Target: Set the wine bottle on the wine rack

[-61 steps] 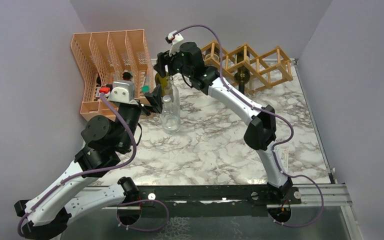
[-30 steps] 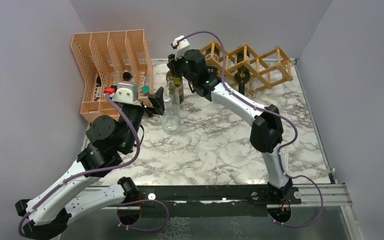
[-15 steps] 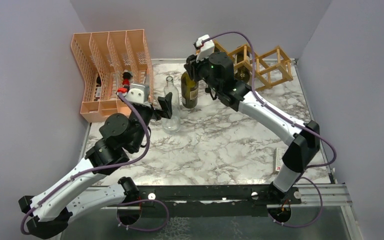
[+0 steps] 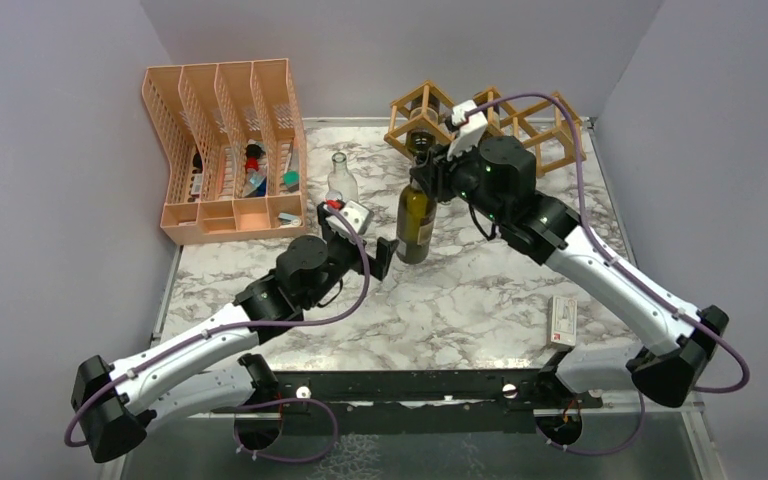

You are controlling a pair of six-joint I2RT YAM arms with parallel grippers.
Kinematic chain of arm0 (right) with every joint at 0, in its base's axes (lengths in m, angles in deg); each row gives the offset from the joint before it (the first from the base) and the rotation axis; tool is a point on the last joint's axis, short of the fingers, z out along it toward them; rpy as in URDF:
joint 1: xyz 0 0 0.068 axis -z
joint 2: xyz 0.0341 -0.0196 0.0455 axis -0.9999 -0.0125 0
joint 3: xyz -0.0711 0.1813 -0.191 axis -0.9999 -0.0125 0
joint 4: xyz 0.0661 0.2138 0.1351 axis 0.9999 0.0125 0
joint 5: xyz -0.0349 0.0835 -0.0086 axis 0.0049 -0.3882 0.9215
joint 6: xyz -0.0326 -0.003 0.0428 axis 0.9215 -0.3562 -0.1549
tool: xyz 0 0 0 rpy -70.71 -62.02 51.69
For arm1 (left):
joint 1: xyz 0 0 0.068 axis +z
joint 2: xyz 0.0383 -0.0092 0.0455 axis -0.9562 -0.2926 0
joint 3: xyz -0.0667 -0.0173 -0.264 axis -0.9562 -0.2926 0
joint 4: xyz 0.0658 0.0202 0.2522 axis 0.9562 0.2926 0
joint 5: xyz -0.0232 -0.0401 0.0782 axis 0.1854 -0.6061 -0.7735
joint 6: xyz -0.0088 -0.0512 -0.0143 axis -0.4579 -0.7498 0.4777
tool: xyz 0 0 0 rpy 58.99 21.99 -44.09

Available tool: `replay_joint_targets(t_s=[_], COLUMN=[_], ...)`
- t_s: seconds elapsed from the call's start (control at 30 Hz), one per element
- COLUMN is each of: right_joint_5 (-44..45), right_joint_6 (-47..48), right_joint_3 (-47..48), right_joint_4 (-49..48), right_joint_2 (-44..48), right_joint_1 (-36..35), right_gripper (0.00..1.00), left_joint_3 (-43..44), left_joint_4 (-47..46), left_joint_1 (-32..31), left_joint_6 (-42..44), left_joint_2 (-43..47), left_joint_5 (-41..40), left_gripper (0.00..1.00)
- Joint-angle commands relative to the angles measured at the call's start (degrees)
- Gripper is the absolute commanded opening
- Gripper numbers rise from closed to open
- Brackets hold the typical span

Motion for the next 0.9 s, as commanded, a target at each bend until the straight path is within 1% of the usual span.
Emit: replay_joint_targets(t_s=[0.0,0.1,0.2,0.33,0.57,0.87], right_joint_5=[-4.14,-6.22,-8.41,-10.76,-13.63,-18.9], right_joint_6=[-3.52,-4.73,-5.96,-6.83,-8.45,-8.76], right_joint_3=[-1.66,-2.65,-3.17,-3.71,-5.34,-6.85], right_joint_4=[1.5,3.46,4.56,4.86,4.04,1.58], right_joint_2=[7.13,10.54,13.6,16.16,18.56,20.38], right_joint_1=[-0.22,-0.22,-0.18,-0.2,-0.22,-0.22], right_gripper=[0.08,0.08,0.08,0.07,0.07,0.07], left_joint_3=[-6.03,-8.22,-8.15,-8.2,-8.05,-9.22], left_joint_4=[-14.99,-20.1,-22.31,-26.16,-31.49,-36.76], left_joint_1=[0.12,0.08,0.04,0.04,0.04,0.05], left_joint_6=[-3.48,-4.22,-4.38,-5.22,-5.68,-3.74], left_joint_2=[-2.22,-5.21,-9.5,-12.79,-14.77,-15.43], left_joint_5=[13.49,17.46,20.81,24.28,24.93,27.8], left_gripper=[0.99,0.99,0.99,0.99,0.99,0.99])
